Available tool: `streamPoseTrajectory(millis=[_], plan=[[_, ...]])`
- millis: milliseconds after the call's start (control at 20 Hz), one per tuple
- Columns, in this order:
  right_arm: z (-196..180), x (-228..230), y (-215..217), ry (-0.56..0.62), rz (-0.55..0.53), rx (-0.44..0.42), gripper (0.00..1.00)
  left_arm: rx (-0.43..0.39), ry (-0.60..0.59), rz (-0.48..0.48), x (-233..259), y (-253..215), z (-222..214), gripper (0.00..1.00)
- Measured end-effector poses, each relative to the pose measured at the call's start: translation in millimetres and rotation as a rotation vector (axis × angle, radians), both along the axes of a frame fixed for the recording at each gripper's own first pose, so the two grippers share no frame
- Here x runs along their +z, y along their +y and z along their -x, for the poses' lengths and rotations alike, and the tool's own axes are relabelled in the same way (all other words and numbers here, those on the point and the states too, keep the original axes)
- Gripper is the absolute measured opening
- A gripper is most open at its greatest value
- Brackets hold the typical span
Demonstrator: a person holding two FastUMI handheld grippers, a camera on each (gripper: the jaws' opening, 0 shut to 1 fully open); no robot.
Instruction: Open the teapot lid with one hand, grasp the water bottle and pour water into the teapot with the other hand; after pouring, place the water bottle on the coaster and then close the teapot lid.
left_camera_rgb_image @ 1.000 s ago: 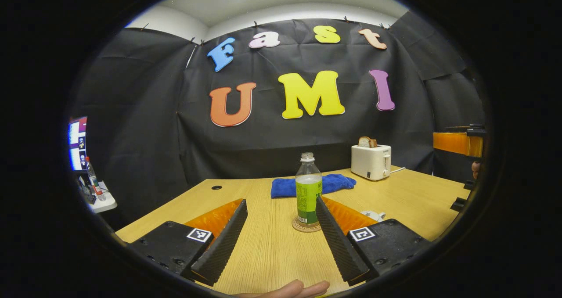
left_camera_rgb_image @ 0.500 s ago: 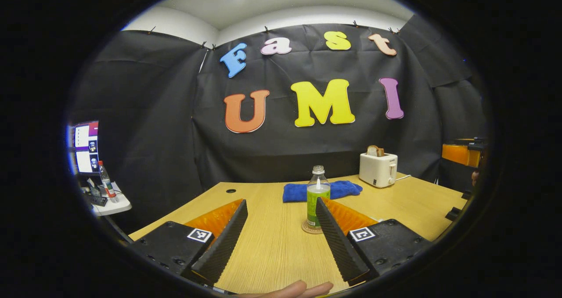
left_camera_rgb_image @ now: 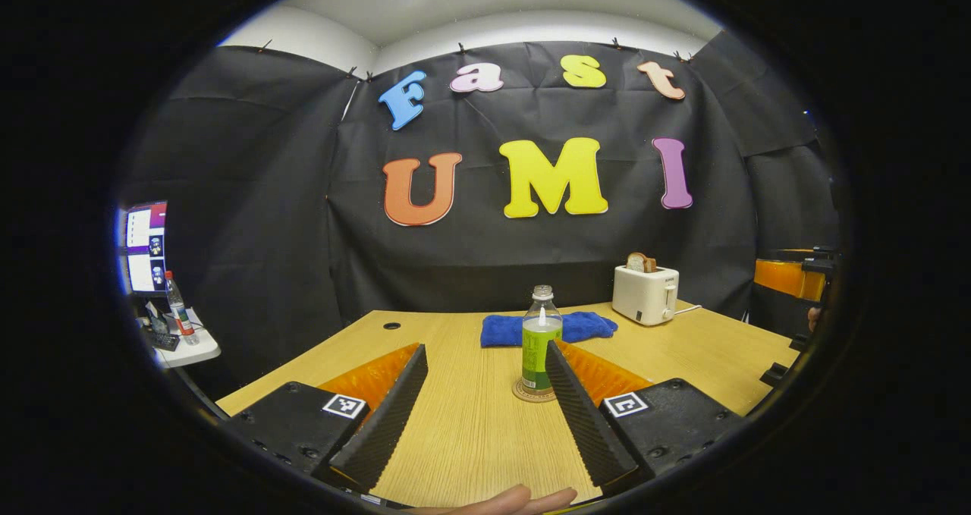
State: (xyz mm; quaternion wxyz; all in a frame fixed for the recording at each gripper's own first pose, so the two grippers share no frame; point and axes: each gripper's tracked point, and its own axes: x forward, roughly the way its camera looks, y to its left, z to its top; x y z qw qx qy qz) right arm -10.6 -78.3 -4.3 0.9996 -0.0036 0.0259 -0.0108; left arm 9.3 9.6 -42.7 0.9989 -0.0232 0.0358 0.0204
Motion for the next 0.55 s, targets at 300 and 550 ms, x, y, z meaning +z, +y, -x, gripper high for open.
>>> streamPoseTrajectory(millis=[300, 550], plan=[[-4, -3, -2, 0.009, -0.003, -0.003, 0.95, -0.017, -0.014, -0.010, 1, -6, 0, 0.98], [-10, -10, -8, 0.031, -0.013, -0.012, 0.95, -0.025, 0.001, -0.025, -6, -11, -4, 0.98]])
